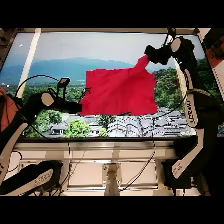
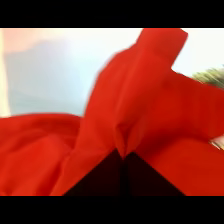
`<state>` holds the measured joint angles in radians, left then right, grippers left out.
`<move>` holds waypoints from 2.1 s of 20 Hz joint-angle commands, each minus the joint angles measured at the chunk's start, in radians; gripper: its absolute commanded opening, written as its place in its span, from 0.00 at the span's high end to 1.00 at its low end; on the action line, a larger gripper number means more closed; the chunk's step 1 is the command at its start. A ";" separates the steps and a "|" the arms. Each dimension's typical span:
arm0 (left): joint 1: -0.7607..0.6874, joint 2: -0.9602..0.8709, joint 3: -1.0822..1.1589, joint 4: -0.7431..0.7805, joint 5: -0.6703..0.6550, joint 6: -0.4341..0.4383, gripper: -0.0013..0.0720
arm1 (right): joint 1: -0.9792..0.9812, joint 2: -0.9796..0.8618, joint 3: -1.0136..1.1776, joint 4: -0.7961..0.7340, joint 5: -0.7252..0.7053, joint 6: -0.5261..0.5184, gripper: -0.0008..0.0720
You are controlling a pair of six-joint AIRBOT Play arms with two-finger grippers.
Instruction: Fold the clothes and pants, and hang the long-sleeved shirts on hangers.
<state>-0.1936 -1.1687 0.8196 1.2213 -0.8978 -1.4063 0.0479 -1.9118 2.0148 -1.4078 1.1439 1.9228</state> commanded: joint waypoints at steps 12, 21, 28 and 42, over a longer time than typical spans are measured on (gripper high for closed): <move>0.000 -0.001 0.000 0.004 0.026 -0.001 0.96 | -0.105 0.019 -0.121 -0.325 0.357 0.217 0.05; 0.000 -0.001 -0.001 0.005 0.050 -0.022 0.96 | -0.168 0.111 -0.122 -0.033 0.346 -0.230 0.99; 0.030 0.000 -0.080 0.003 0.064 -0.053 0.96 | -0.168 0.769 -1.112 0.213 -0.012 -0.279 0.99; 0.021 0.000 -0.085 -0.034 0.102 -0.053 0.96 | -0.159 1.404 -1.966 0.671 -0.489 0.085 0.27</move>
<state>-0.1722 -1.1687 0.7345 1.1954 -0.7986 -1.4586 -0.1127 -0.4911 0.0807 -0.7425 0.7383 1.9247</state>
